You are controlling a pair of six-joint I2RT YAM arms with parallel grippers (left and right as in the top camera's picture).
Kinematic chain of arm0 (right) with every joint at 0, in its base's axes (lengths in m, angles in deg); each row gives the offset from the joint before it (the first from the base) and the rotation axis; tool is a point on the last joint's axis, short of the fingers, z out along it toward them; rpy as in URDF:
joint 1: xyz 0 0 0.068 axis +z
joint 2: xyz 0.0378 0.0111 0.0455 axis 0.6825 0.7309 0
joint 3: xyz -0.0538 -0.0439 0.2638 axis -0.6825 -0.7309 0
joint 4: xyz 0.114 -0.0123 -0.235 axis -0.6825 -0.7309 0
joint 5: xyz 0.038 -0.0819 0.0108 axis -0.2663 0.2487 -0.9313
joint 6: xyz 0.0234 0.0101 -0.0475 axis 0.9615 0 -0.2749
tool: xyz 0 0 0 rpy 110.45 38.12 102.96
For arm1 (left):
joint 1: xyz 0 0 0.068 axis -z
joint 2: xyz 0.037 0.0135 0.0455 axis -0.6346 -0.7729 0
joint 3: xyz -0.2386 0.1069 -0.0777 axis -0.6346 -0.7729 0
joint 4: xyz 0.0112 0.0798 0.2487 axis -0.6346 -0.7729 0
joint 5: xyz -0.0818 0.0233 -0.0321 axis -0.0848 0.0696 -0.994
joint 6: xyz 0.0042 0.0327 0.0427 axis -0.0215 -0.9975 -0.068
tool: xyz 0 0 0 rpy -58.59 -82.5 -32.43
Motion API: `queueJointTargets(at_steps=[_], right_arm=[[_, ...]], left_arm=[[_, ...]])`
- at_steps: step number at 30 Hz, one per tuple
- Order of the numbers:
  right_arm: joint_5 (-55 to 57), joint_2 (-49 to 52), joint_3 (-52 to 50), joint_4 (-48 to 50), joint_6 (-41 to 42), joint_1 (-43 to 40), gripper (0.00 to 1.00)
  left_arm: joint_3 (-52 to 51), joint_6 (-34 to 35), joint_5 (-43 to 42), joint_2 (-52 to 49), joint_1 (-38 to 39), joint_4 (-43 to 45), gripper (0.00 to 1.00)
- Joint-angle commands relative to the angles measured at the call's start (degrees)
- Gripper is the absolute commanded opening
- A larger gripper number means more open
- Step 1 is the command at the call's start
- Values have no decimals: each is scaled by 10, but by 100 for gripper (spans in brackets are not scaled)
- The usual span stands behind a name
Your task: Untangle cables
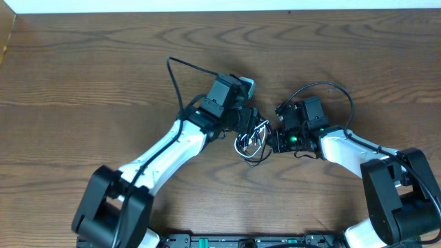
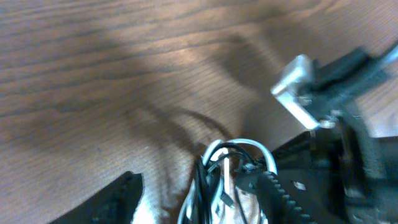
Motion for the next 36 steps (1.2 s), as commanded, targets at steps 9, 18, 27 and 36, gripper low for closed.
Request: queueJointTargets(at_steps=[9, 18, 27, 36], right_arm=[[-10, 1, -1, -1, 7, 5, 1], [22, 1, -1, -9, 7, 4, 1], [47, 1, -1, -20, 12, 4, 1], [46, 1, -1, -20, 16, 4, 1]], left_arm=[[-2, -1, -9, -58, -1, 4, 8], [-2, 0, -9, 56, -31, -43, 8], [-2, 8, -12, 192, -91, -176, 7], [-2, 7, -154, 193, -90, -185, 7]])
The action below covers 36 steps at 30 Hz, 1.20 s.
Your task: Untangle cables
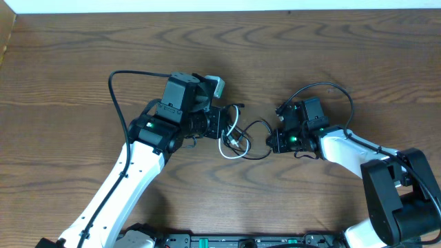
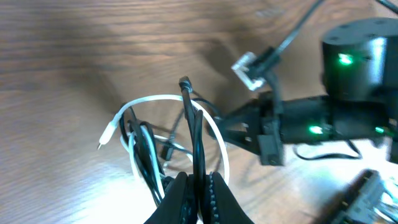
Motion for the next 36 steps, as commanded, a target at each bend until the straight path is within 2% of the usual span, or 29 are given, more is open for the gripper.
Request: queueJointTargets(at_steps=[1, 6, 7, 9, 12, 16, 19, 22, 27, 36], right_arm=[[35, 2, -2, -9, 6, 4, 1], [13, 2, -2, -3, 6, 4, 1], [3, 1, -2, -2, 5, 4, 4], [-29, -4, 2, -2, -7, 3, 18], [-54, -23, 9, -3, -12, -5, 29], [-50, -77, 15, -2, -12, -23, 45], [-45, -126, 15, 3, -15, -36, 52], [-49, -165, 15, 9, -25, -37, 53], [-132, -191, 15, 9, -92, -22, 54], [-210, -190, 14, 1, -120, -9, 55]], left_arm=[[-2, -2, -71, -4, -1, 0, 7], [-2, -15, -83, -5, -1, 0, 7], [-2, -15, -83, -5, -1, 0, 7], [-2, -27, -83, -6, -1, 0, 7], [-2, -43, -87, -6, -1, -1, 7], [-2, -110, -180, -6, -1, 0, 7], [-2, -134, -219, -5, -1, 0, 8], [-2, -144, -249, -6, -1, 5, 7], [-2, -144, -328, -6, -1, 47, 8], [-2, -143, -312, -6, -1, 60, 7]])
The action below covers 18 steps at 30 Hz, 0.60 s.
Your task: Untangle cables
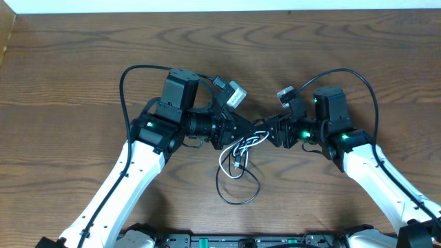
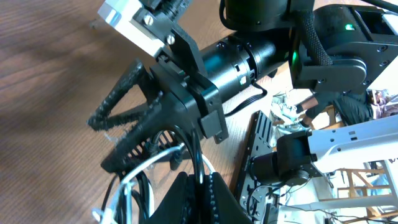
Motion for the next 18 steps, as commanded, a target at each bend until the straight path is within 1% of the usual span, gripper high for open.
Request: queueJointTargets(at_steps=[1, 5, 7, 9, 12, 15, 18], right_arm=[[-80, -1, 8, -3, -40, 5, 55], [-89, -1, 8, -10, -47, 6, 57], [-100, -1, 8, -17, -51, 8, 59], [-131, -1, 8, -25, -65, 12, 61], [-178, -1, 8, -39, -96, 19, 63], [-181, -1, 8, -52, -102, 24, 64], [-183, -1, 7, -55, -102, 28, 64]], left_arm=[[-2, -11, 7, -3, -1, 5, 7], [-2, -4, 80, -3, -1, 5, 8], [-2, 20, 126, -3, -1, 9, 8], [-2, 47, 153, -3, -1, 19, 7], [-2, 73, 161, -3, -1, 39, 7], [-2, 97, 161, -3, -1, 55, 7], [-2, 103, 150, -3, -1, 57, 7]])
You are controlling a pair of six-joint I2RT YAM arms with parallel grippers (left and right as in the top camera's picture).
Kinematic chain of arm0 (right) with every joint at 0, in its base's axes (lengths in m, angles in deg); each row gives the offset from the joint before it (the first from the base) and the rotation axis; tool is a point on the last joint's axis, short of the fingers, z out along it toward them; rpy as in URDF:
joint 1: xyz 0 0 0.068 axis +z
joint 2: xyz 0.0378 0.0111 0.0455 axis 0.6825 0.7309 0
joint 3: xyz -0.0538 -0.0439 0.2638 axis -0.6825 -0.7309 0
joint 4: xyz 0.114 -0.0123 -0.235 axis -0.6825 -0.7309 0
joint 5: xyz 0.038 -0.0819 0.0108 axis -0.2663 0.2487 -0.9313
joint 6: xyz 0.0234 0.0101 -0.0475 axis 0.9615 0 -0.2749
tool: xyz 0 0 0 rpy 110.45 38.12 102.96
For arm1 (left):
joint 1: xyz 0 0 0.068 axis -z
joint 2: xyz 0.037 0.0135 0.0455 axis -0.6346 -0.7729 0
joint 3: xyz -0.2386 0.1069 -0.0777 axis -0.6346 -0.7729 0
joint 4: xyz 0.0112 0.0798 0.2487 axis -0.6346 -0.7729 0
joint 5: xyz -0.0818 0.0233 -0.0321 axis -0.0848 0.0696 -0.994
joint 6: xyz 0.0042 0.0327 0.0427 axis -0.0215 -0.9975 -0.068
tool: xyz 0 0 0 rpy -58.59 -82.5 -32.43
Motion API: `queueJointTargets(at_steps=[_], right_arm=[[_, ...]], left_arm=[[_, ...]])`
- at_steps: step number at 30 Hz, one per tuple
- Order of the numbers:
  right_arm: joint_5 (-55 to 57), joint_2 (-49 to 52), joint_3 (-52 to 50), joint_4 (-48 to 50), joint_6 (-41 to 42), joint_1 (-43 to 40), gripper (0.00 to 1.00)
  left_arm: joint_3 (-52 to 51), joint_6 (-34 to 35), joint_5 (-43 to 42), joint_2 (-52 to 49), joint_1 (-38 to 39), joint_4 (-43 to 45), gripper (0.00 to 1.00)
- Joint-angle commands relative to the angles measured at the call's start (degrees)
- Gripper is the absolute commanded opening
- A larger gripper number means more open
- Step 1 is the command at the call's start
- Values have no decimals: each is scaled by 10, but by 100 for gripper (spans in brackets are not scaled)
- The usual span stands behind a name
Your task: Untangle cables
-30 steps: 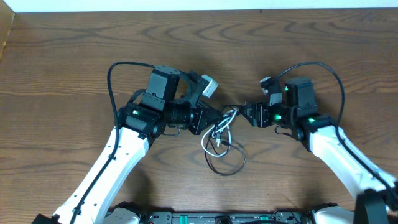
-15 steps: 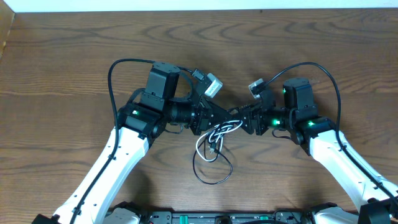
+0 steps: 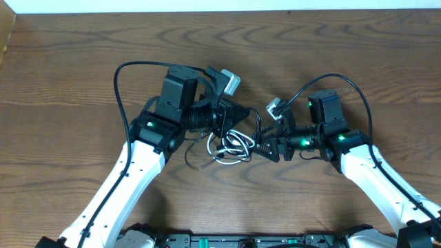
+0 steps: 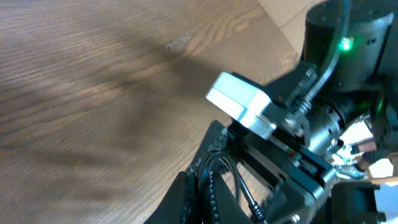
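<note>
A tangle of black and white cables (image 3: 229, 145) lies on the wooden table between the two arms. My left gripper (image 3: 240, 112) is just above it, shut on a black cable (image 4: 205, 168) that passes between its fingers (image 4: 189, 199). The black strand (image 3: 258, 124) curves from that gripper down into the tangle. My right gripper (image 3: 260, 147) points left, its tip at the right edge of the tangle. Its body and white wrist camera (image 4: 242, 102) fill the right of the left wrist view. How its jaws stand is hidden.
The brown wooden table (image 3: 83, 55) stretches to a pale strip at the far edge. Each arm carries its own black lead, looping above the left arm (image 3: 118, 76) and above the right arm (image 3: 348, 83).
The right gripper has moved down and left, to the tangle's right edge. The long black loop that trailed toward the front edge is gone, and the cables are bunched tighter below the left gripper.
Both grippers were at the tangle in mid-table. Then the left gripper, shut on a black cable, stood further left with a strand stretched to the right gripper. Later the right gripper faced it, open, with a loop trailing. Now the tangle sits bunched between them.
</note>
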Motion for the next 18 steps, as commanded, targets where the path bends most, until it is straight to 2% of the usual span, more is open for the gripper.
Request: queueJointTargets(at_steps=[1, 8, 11, 14, 16, 18], right_arm=[[-37, -1, 7, -1, -21, 13, 64], [-75, -1, 7, 3, -35, 16, 66], [-93, -1, 8, 4, -44, 16, 66], [-2, -1, 8, -2, -41, 16, 56], [58, -1, 8, -9, -15, 16, 56], [64, -1, 7, -10, -7, 16, 59]], left_arm=[[-2, 27, -3, -3, -1, 4, 8], [-2, 27, -20, -4, -1, 1, 8], [-2, 27, 18, -5, -1, -8, 7], [-2, 70, 120, -5, -1, -26, 7], [-2, 88, 143, -5, -1, -27, 8], [-2, 96, 136, -5, 0, -25, 8]])
